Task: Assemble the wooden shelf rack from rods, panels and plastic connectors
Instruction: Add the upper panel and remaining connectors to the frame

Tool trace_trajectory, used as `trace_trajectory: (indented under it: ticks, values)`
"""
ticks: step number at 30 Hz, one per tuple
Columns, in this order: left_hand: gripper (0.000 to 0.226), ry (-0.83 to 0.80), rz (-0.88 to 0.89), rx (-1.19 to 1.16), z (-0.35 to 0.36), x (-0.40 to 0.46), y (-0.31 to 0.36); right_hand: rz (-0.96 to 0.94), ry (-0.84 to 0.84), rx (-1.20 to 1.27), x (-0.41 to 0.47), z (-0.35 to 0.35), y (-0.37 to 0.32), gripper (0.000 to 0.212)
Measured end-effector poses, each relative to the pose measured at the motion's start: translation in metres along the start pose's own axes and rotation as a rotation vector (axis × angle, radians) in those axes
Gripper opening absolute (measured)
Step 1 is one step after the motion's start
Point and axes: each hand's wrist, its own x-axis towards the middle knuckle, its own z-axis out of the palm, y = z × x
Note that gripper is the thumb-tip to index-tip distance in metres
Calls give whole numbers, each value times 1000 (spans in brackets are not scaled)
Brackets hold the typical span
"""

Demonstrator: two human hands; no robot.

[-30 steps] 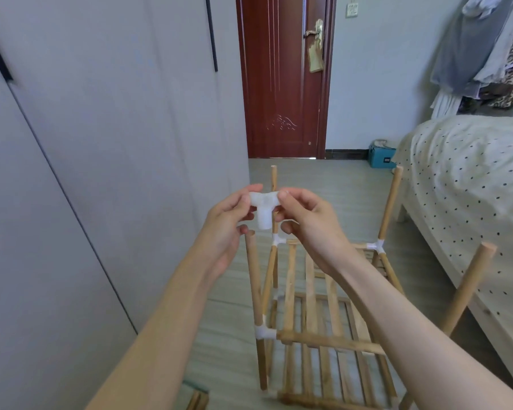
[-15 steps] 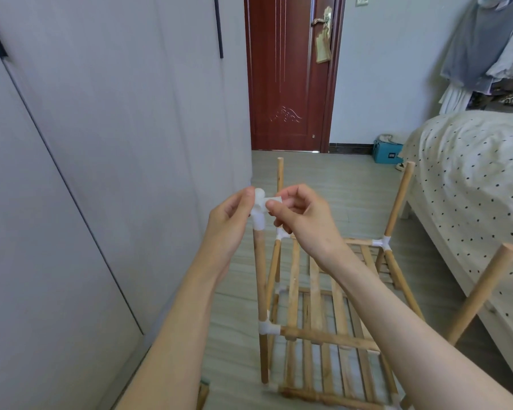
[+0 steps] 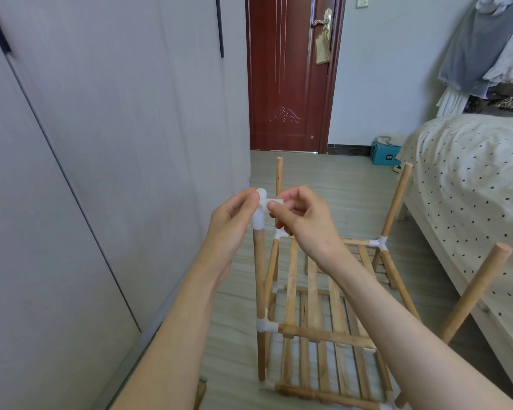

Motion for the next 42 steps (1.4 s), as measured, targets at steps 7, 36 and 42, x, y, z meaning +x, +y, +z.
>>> trace_trajectory:
  ticks: [7, 36, 42]
  values:
    - [17, 29, -23, -10, 4, 5, -2, 19, -15, -17, 3, -2, 3, 11]
    - [30, 30, -203, -210, 32, 16, -43, 68, -37, -11, -6, -5, 15, 13]
    - [33, 48, -275, -269, 31, 15, -44, 78, -31, 43, -10, -1, 16, 17]
